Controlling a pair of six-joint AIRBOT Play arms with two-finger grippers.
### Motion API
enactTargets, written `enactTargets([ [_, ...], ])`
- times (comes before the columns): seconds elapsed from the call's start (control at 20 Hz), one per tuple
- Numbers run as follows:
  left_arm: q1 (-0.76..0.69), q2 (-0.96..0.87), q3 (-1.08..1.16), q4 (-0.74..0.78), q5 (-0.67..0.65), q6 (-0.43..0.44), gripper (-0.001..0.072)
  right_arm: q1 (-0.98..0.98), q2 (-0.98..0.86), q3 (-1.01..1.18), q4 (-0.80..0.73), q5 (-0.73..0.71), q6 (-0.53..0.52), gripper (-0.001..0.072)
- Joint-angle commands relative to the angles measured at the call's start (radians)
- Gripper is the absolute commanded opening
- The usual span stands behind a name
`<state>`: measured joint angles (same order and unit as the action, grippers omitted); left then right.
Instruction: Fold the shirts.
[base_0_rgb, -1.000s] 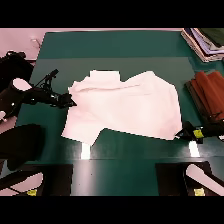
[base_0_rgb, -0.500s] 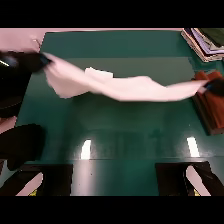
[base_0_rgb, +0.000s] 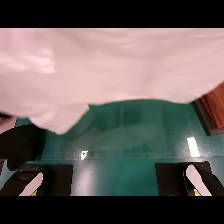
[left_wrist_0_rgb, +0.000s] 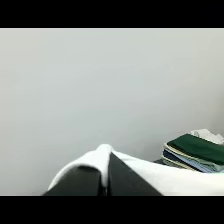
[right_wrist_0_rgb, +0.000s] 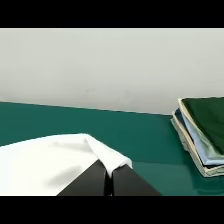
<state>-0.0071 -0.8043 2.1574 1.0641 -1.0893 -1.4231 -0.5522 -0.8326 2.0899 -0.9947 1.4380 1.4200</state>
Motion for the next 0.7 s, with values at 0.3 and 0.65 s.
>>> enactTargets([
  [0.3,0.000,-0.124,-0.492,0.053,-0.115,-0.089,0.0028,0.128,-0.157,-0.337,-0.059,0.089,0.031,0.0015],
  [0.65,0.000,-0.511,-0.776,0.051,-0.011,-0.087,0.0029,0.357,-0.564,-0.552,-0.271,0.104,0.064,0.0015],
])
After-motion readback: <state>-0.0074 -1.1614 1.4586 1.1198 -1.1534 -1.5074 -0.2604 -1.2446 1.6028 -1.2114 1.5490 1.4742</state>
